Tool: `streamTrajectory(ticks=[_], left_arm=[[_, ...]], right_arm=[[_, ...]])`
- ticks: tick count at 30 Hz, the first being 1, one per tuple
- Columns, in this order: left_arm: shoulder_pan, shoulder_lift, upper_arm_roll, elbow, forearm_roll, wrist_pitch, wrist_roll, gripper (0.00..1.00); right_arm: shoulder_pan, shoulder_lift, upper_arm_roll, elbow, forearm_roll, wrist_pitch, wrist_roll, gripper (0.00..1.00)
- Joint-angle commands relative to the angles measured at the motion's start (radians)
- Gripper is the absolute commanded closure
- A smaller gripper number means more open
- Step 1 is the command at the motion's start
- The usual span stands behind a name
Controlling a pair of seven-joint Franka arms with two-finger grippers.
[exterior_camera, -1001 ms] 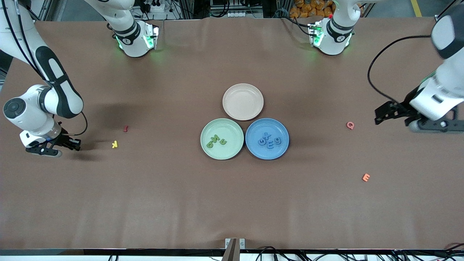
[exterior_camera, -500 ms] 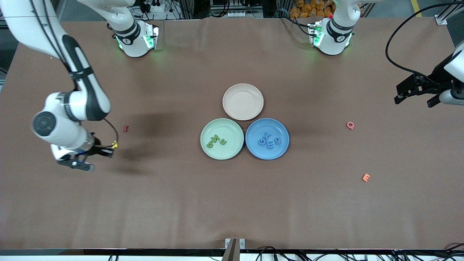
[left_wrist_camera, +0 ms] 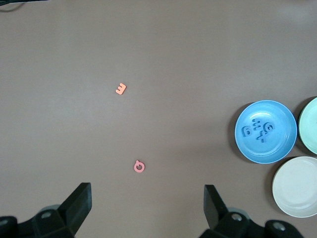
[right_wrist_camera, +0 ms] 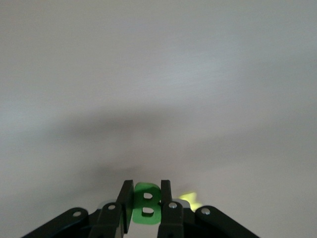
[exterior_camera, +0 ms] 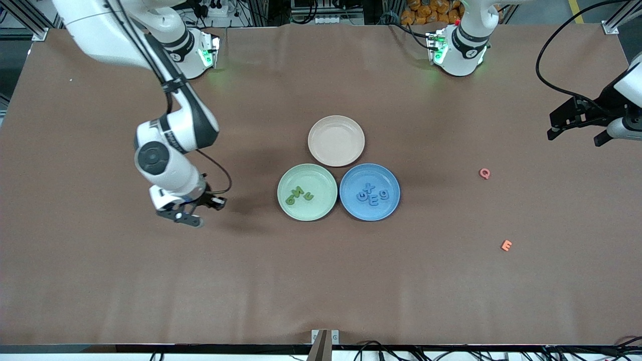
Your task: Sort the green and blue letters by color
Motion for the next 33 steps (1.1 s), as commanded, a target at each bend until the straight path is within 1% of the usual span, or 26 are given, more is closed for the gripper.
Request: streamTrajectory(ticks=[1, 7, 11, 15, 20, 21, 22, 23, 24, 25, 26, 27, 33], left_arm=[[-0.007, -0.003, 0.010, 0.010, 0.022, -0.019, 0.016, 0.00], [0.000, -0.003, 0.010, 0.016, 0.017, -0.019, 0.017, 0.00], [0.002, 0.002, 0.010, 0.022, 0.017, -0.019, 0.022, 0.00], [0.003, 0.002, 0.010, 0.022, 0.020, -0.019, 0.025, 0.00], [0.007, 0.005, 0.016, 0.022, 0.013, -0.019, 0.024, 0.00], [0.003, 0.005, 0.016, 0.022, 0.013, -0.019, 0.022, 0.00], [0.003, 0.008, 0.016, 0.022, 0.014, -0.019, 0.022, 0.00], [0.002, 0.012, 0.015, 0.022, 0.017, -0.019, 0.019, 0.00], [0.002, 0.015, 0.014, 0.022, 0.019, -0.019, 0.020, 0.00], [0.003, 0.015, 0.016, 0.027, 0.016, -0.019, 0.024, 0.00], [0.003, 0.014, 0.016, 0.031, 0.016, -0.019, 0.024, 0.00], [0.003, 0.014, 0.016, 0.033, 0.014, -0.019, 0.024, 0.00], [0.002, 0.019, 0.014, 0.036, 0.019, -0.019, 0.017, 0.00]], right_arm=[[0.095, 0.065, -0.001, 0.095, 0.006, -0.042, 0.118, 0.88], [0.195, 0.142, -0.001, 0.221, 0.006, -0.105, 0.260, 0.88], [0.246, 0.191, -0.001, 0.298, 0.006, -0.136, 0.318, 0.88], [0.279, 0.215, -0.001, 0.322, 0.006, -0.134, 0.336, 0.88], [0.318, 0.231, -0.001, 0.325, 0.006, -0.133, 0.358, 0.87], [0.325, 0.232, -0.001, 0.325, 0.004, -0.133, 0.366, 0.85], [0.329, 0.232, -0.001, 0.325, 0.002, -0.133, 0.367, 0.82], [0.330, 0.232, -0.001, 0.325, 0.002, -0.133, 0.369, 0.73], [0.330, 0.232, -0.001, 0.325, 0.004, -0.134, 0.370, 0.57], [0.329, 0.232, -0.001, 0.328, 0.005, -0.134, 0.370, 0.35], [0.329, 0.232, -0.001, 0.333, 0.006, -0.136, 0.370, 0.09], [0.329, 0.231, -0.001, 0.335, -0.001, -0.137, 0.366, 0.00], [0.315, 0.226, -0.004, 0.348, -0.008, -0.137, 0.301, 0.00]])
